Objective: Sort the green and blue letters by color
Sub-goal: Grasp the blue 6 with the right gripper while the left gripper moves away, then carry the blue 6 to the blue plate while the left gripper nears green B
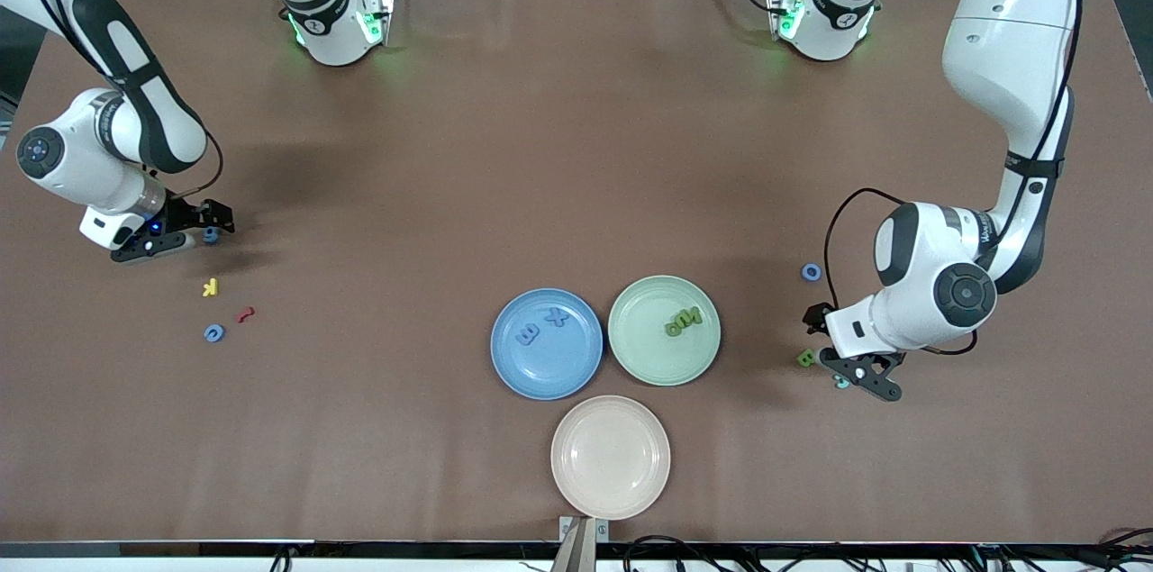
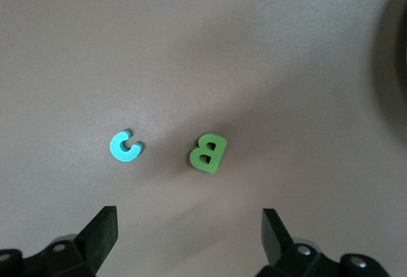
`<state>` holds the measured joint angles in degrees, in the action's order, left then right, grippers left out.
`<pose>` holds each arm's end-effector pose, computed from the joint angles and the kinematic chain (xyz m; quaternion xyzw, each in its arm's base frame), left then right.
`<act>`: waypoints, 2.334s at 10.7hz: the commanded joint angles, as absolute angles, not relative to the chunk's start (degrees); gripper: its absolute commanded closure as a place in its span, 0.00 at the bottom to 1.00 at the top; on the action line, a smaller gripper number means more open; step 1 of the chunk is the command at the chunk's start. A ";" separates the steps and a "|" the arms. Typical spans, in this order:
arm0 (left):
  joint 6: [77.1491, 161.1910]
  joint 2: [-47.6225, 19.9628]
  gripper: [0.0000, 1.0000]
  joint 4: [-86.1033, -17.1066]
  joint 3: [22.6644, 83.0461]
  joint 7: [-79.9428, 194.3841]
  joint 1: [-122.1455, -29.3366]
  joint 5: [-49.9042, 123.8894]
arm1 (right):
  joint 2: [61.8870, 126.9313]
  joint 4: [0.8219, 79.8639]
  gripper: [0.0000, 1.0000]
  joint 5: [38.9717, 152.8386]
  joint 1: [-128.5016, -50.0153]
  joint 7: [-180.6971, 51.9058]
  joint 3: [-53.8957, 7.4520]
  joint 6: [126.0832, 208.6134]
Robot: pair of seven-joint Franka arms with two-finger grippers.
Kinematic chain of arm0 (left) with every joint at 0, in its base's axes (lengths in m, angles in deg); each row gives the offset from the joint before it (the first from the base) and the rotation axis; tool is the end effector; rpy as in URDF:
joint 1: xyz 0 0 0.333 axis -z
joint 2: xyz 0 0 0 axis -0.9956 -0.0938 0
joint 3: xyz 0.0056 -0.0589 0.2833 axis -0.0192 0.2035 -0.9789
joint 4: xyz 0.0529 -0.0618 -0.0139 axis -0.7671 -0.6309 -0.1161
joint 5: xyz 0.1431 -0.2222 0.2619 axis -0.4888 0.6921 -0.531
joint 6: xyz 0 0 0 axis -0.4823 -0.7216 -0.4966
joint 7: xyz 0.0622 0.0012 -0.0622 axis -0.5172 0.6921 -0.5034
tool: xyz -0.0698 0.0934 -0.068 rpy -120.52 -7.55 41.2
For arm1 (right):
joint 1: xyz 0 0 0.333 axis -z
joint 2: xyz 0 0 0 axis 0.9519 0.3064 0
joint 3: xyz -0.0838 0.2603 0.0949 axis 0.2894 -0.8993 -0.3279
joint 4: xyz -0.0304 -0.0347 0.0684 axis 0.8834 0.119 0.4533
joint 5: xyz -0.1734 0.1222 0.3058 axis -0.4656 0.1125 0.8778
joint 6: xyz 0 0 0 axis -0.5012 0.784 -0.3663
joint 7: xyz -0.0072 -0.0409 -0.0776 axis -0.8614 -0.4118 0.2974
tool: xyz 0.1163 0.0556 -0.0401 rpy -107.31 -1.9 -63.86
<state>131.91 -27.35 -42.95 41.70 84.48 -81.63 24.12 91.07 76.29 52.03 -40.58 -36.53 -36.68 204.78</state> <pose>0.6569 -0.1051 0.2024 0.9617 -0.2739 0.0008 0.0129 0.4514 -0.1894 0.1460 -0.9912 -0.1315 0.0151 0.0050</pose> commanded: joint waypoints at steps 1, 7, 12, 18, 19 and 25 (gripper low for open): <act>131.56 -26.18 0.00 -45.66 42.53 85.46 -81.89 23.17 | 92.30 76.94 0.00 51.33 -38.06 -37.61 -37.64 206.77; 131.65 -25.91 0.00 -46.37 41.91 90.92 -81.72 26.77 | 92.30 76.85 1.00 51.32 -37.88 -36.65 -37.64 206.68; 131.65 -24.16 0.00 -47.78 41.91 85.04 -81.71 26.25 | 92.48 76.67 1.00 51.32 -37.53 -33.66 -37.72 206.07; 132.78 -24.24 0.00 -47.34 43.67 88.68 -81.27 25.63 | 92.74 58.69 1.00 52.81 -50.07 -46.63 -41.94 182.90; 134.53 -24.42 0.00 -47.43 43.76 96.46 -81.80 25.63 | 93.00 56.91 1.00 54.04 -53.14 -49.97 -41.94 181.64; 138.40 -25.82 0.00 -47.69 43.67 108.84 -83.12 25.45 | 96.78 51.89 1.00 61.76 -66.43 -69.05 -41.85 182.24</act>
